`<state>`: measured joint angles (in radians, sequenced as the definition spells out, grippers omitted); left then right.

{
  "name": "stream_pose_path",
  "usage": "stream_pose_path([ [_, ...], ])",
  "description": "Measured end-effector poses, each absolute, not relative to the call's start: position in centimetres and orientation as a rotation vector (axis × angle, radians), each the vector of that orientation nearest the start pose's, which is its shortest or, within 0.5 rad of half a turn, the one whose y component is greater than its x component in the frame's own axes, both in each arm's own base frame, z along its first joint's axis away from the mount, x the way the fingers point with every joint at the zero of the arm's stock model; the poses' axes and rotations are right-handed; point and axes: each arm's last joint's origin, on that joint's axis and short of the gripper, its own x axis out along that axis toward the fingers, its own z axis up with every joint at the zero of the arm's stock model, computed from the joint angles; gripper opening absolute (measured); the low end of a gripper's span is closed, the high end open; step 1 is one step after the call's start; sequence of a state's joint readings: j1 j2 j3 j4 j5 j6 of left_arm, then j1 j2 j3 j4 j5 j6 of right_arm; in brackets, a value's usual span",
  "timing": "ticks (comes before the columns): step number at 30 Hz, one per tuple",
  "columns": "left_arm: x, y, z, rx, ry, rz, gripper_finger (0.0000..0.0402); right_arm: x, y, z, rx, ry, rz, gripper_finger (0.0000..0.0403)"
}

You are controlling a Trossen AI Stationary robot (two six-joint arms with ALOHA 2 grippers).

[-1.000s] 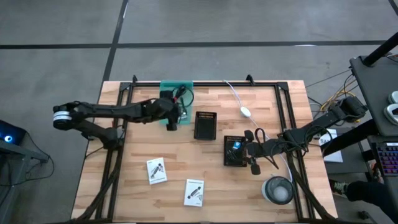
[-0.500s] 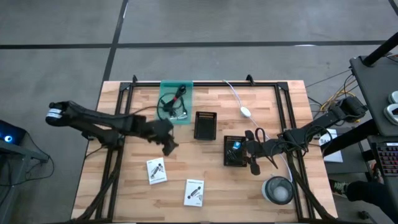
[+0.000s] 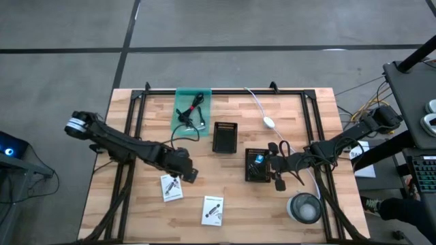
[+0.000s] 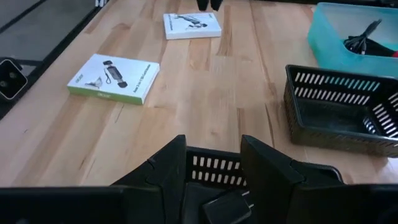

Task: Pick and place items into bin
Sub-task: Put the top left white card reader box into the top black basket

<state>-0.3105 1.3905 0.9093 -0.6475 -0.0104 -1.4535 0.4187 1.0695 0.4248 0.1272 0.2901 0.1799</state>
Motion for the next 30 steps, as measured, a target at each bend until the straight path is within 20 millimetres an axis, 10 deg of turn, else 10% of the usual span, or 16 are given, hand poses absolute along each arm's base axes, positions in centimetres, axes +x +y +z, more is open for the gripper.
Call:
stream_pose_path([
  [19, 29.0, -12.1, 18.5, -1.154, 1.236, 0.893, 0.0215, 18.7, 7.5, 17.8, 0.009, 0.614, 0.063, 0.0139],
  [30, 27.3, -13.8, 18.7, -1.181, 1.210, 1.115, 0.0215, 18.7, 7.4, 17.7, -0.001, 0.623, 0.063, 0.0139],
])
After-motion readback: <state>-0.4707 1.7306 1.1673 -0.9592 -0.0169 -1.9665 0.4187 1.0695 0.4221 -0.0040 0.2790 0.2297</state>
